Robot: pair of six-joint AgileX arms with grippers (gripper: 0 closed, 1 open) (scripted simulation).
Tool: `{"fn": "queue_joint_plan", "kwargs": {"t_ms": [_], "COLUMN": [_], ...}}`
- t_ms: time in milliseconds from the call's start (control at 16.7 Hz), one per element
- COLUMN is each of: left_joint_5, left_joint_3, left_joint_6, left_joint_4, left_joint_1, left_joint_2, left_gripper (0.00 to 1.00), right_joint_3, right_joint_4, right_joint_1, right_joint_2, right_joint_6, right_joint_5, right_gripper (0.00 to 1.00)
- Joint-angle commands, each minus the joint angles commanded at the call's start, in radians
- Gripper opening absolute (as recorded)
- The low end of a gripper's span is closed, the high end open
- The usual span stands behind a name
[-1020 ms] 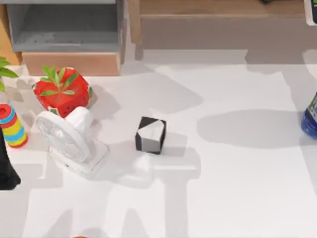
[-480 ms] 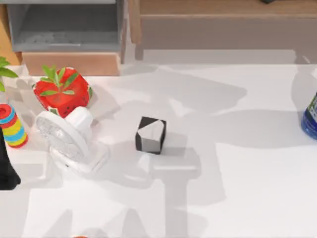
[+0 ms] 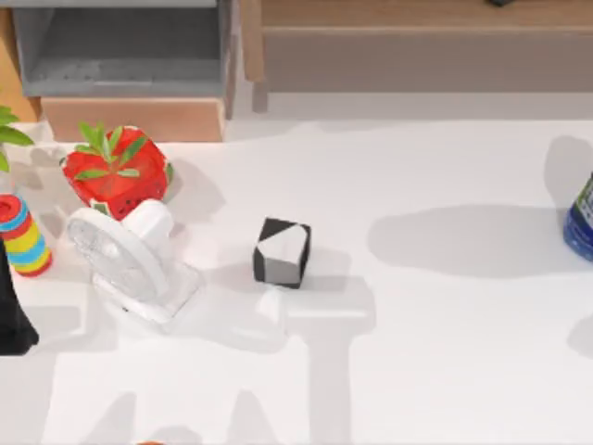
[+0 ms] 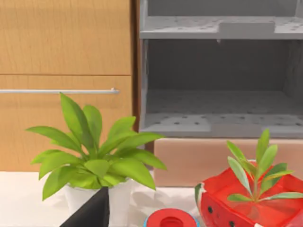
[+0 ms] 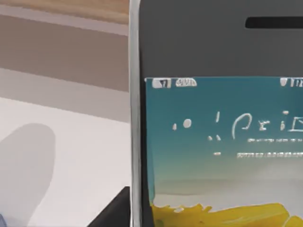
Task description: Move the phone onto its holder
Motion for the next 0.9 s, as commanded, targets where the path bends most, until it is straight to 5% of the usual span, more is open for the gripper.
{"fn": "queue_joint_plan", "kwargs": {"t_ms": [900], "left_joint_5": [0.000], "left_joint_3": [0.000], "left_joint_6": [0.000], "left_joint_4": [0.000], "left_joint_1": [0.000], "left_joint_2": [0.000], "left_gripper": [1.00], "right_joint_3": [-0.079], "right_joint_4": [0.136], "right_joint_1": [-0.044], "right_joint_2": [0.027], "right_joint_6": [0.060], "right_joint_5": [0.022], "right_gripper": [0.00]}}
